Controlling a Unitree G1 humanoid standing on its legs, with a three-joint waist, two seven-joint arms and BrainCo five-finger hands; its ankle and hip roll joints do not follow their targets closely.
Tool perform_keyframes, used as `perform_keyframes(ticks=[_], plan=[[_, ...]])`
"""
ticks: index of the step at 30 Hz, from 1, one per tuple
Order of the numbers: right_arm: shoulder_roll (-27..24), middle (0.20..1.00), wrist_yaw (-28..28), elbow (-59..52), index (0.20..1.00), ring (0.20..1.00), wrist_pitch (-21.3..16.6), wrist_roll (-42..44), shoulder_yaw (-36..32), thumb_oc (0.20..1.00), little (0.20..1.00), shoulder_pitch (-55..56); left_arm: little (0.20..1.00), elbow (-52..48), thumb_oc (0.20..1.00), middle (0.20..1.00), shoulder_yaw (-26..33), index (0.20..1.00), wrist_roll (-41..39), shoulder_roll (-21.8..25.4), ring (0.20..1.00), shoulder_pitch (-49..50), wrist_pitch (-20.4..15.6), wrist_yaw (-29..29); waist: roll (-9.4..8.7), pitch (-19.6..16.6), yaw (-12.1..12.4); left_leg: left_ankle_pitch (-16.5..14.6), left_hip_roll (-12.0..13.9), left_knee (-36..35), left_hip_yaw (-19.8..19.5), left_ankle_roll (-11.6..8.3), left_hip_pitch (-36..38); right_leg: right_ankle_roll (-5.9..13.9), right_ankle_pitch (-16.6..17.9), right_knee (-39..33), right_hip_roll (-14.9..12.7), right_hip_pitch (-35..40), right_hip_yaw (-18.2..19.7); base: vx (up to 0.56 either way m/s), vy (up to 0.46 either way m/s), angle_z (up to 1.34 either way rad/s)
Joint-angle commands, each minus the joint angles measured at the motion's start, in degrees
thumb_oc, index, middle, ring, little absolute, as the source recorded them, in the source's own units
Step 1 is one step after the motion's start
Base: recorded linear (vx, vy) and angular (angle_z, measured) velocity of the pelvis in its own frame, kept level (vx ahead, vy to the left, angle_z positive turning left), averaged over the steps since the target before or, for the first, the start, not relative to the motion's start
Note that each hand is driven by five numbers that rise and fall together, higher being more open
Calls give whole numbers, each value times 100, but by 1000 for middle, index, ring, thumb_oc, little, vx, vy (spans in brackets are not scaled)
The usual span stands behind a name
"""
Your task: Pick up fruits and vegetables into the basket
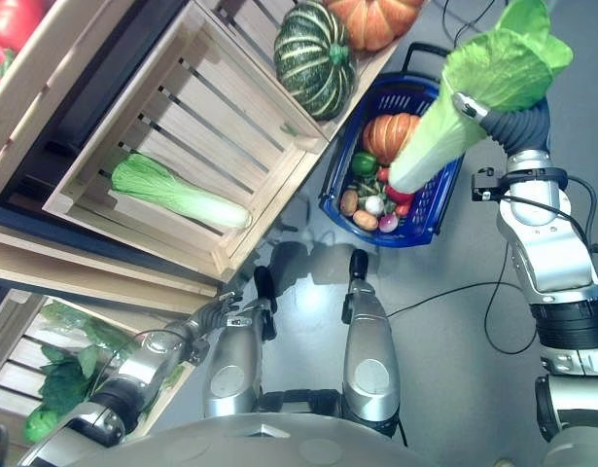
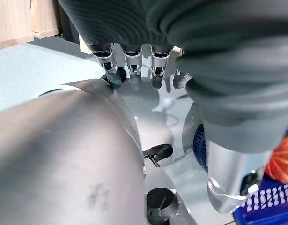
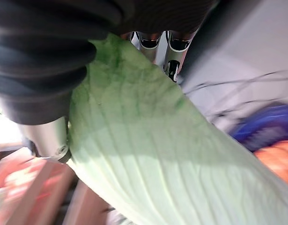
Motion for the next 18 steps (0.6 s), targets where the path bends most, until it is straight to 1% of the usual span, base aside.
perform_keyframes(ticks=[1,2,4,5,6,8,9,11,13,14,16,18], plan=[[-115,200,-325,-321,200,200,-687,-51,-298,200,200,-259,1000,232,1000,1000,-205,1000,-132,-122,1000,571,55,-127,-9,-152,47,-198,300,193,-38,91,-242,165,-1074,1075,-212,-87,-156,-37,-30,0],[-100,200,-353,-221,200,200,-678,-44,-285,200,200,-298,1000,247,1000,1000,-209,1000,-157,-133,1000,567,76,-122,7,-152,54,-187,294,214,-50,86,-303,154,-1086,1115,-216,-149,-166,-54,-23,0],[-74,200,-531,465,200,200,-683,13,-222,200,200,-600,1000,226,1000,1000,-218,1000,-298,-161,1000,592,131,-158,164,-152,154,-97,272,243,-84,68,-640,110,-1149,1350,-267,-532,-228,-55,-19,-2],[-79,200,-531,476,200,200,-688,16,-213,200,200,-617,1000,227,1000,1000,-213,1000,-299,-165,1000,586,131,-158,163,-152,148,-98,270,251,-86,68,-653,110,-1153,1363,-271,-547,-226,35,-5,1],[-102,200,-594,716,200,200,-698,186,-195,200,200,-715,1000,247,1000,1000,-236,1000,-337,-162,1000,591,127,-165,214,-152,174,-221,229,296,-129,31,-697,150,-1349,1545,-294,-647,-168,32,-11,6],[-164,200,-591,1210,200,200,-717,540,-155,200,200,-973,1000,218,1000,1000,-305,1000,-408,-142,1000,542,99,-195,342,-152,246,-160,165,308,-165,23,-949,129,-1423,1761,-337,-965,-170,-6,-5,17],[-178,200,-577,1316,200,200,-724,602,-135,200,200,-1036,1000,203,1000,1000,-324,1000,-429,-145,1000,540,102,-191,363,-152,254,-165,148,325,-166,21,-992,128,-1454,1819,-358,-1026,-167,-26,9,16],[-232,200,-501,1811,200,200,-796,711,-51,200,200,-1325,1000,122,1000,1000,-426,1000,-508,-126,1000,528,29,-180,489,-152,336,-131,87,338,-168,24,-1194,124,-1492,1951,-413,-1277,-183,-38,12,15],[-272,200,-467,2071,200,200,-801,723,33,200,200,-1518,1000,84,1000,1000,-478,1000,-535,-124,1000,498,9,-154,550,-152,372,-120,61,351,-167,26,-1306,124,-1512,2028,-451,-1416,-184,-35,15,8],[-361,200,-399,2494,200,200,-896,737,146,200,200,-1798,1000,0,1000,1000,-608,1000,-550,-83,1000,504,-97,-149,652,-152,434,-92,25,361,-164,21,-1468,130,-1534,2140,-515,-1624,-187,-41,28,5],[-430,200,-353,2820,200,200,-984,599,258,200,200,-2025,1000,-98,1000,1000,-706,1000,-536,-54,1000,520,-160,-131,731,-152,474,-74,-13,368,-166,20,-1591,128,-1554,2213,-561,-1778,-182,-32,23,7],[-516,200,-385,3192,200,200,-965,517,427,200,200,-2299,1000,-246,1000,1000,-845,1000,-511,15,1000,561,-269,-99,839,-152,547,-40,-53,371,-162,22,-1746,126,-1569,2316,-628,-1981,-176,-26,19,8]])
